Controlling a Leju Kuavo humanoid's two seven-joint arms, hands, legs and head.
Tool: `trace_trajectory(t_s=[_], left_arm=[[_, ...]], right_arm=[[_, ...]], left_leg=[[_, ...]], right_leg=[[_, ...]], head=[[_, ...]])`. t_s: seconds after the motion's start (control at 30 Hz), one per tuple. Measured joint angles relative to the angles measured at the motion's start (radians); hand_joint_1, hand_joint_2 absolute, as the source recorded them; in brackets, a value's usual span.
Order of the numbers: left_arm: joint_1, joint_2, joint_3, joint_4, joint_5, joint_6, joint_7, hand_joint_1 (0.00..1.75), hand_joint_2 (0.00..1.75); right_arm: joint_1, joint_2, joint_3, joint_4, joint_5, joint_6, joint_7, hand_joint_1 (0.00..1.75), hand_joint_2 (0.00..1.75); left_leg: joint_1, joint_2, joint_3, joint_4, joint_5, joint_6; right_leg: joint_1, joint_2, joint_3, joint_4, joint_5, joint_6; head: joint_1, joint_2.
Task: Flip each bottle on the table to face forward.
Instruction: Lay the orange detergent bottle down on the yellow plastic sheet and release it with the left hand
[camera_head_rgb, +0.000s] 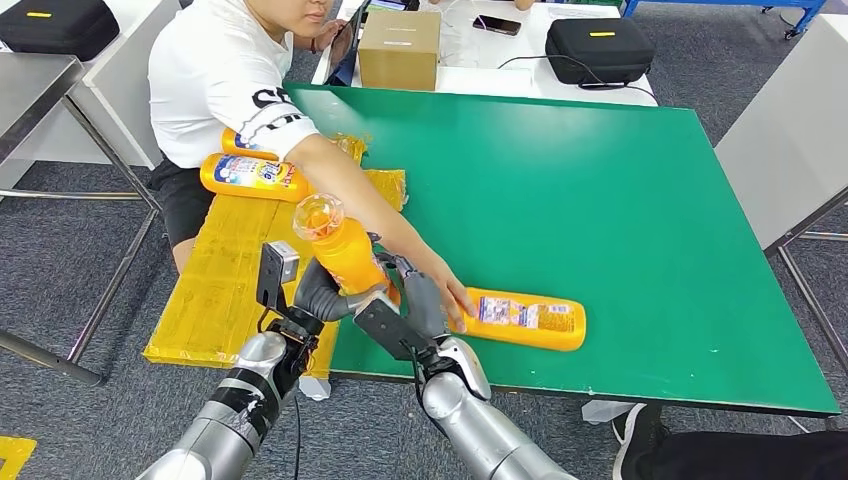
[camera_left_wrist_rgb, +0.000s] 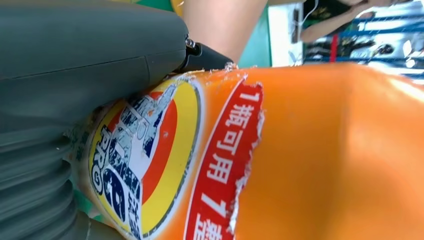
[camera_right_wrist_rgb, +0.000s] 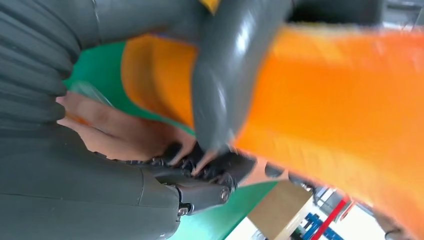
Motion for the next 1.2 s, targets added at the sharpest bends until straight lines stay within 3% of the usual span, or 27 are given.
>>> trace_trajectory(t_s=[0.3,0.5,0.67,1.0,1.2], left_arm=[[0.020,0.011,0.043,-0.106,-0.038,0.144,-0.024,1.75,1.75],[0.015,0.042,0.074,-0.131,-0.214,0.340,-0.053,1.75,1.75],[-0.014,0.083,0.095,-0.112,-0.364,0.439,-0.064,1.75,1.75],[-0.070,0.160,0.097,-0.011,-0.569,0.480,-0.069,1.75,1.75],[-0.150,0.269,0.010,0.156,-0.827,0.413,-0.046,1.75,1.75]], right_arm=[[0.044,-0.005,-0.017,-0.060,-0.063,-0.080,-0.023,0.00,1.75],[0.096,-0.026,-0.069,-0.218,-0.096,-0.142,-0.053,0.00,1.75],[0.139,-0.048,-0.109,-0.363,-0.125,-0.149,-0.063,0.00,1.75],[0.170,-0.080,-0.148,-0.493,-0.154,-0.134,-0.072,0.00,1.75],[0.173,-0.100,-0.171,-0.508,-0.178,-0.089,-0.085,0.00,1.75]], left_leg=[[0.000,0.000,0.000,0.000,0.000,0.000],[0.000,0.000,0.000,0.000,0.000,0.000],[0.000,0.000,0.000,0.000,0.000,0.000],[0.000,0.000,0.000,0.000,0.000,0.000],[0.000,0.001,0.000,0.000,0.000,0.000]], right_leg=[[0.000,0.000,0.000,0.000,0.000,0.000],[0.000,0.000,0.000,0.000,0.000,0.000],[0.000,0.000,0.000,0.000,0.000,0.000],[0.000,0.000,0.000,0.000,0.000,0.000],[0.000,0.000,-0.001,0.001,0.000,0.000]], head=[[0.000,0.000],[0.000,0.000],[0.000,0.000],[0.000,0.000],[0.000,0.000]])
